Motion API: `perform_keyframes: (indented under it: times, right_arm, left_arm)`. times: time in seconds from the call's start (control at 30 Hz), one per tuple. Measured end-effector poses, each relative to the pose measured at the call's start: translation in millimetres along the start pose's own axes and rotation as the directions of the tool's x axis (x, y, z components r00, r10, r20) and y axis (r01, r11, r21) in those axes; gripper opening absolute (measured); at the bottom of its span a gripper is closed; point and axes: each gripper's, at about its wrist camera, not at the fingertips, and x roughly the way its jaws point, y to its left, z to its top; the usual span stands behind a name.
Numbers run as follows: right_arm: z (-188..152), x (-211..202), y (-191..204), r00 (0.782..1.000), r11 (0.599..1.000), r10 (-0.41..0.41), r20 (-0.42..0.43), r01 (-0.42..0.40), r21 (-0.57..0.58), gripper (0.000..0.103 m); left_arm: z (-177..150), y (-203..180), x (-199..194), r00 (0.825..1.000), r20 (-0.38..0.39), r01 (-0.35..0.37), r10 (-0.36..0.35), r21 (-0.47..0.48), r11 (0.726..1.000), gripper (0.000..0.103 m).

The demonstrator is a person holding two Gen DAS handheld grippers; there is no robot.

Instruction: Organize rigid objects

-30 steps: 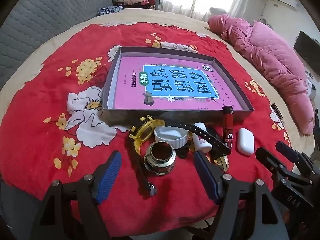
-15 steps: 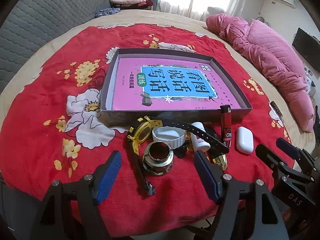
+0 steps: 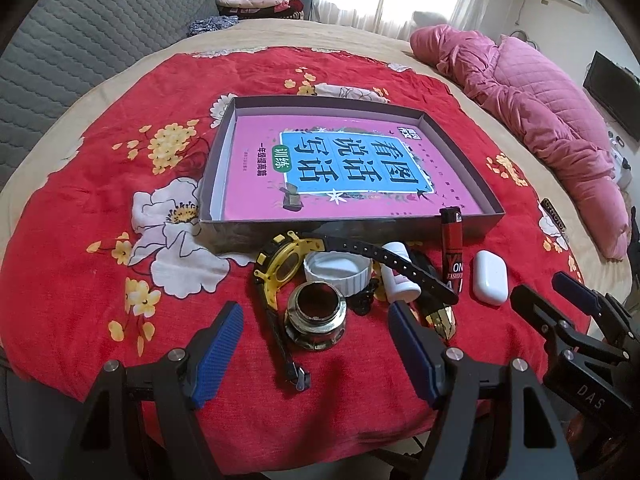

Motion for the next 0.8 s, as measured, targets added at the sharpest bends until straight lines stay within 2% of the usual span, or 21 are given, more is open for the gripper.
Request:
perform_keyframes:
  times: [0.3,0.53,0.8]
  right_arm:
    - [-0.9,1.7,1.2,1.000,1.000,0.000,-0.003,0.000,0.002,0.079]
    - [-0.8,4.9,1.0,1.000,1.000,0.006,-0.013,-0.006,0.000,0.079]
    - [0.2,10.9,0.9,1.000,1.000,0.012,-0.019,-0.012,-0.007,0.079]
  left_arm:
    - [-1.2,1.5,3.1,1.000,-0.012,0.007,-0.007,0.000,1.000,0.074]
    - [-3.4,15.1,7.0,0.999,-0.040,0.011,-0.013,-0.054,0.998,0.074]
    - [-4.5,18.9,15.1,0.996,-0.077,0.029,-0.035,-0.073,0.997,0.074]
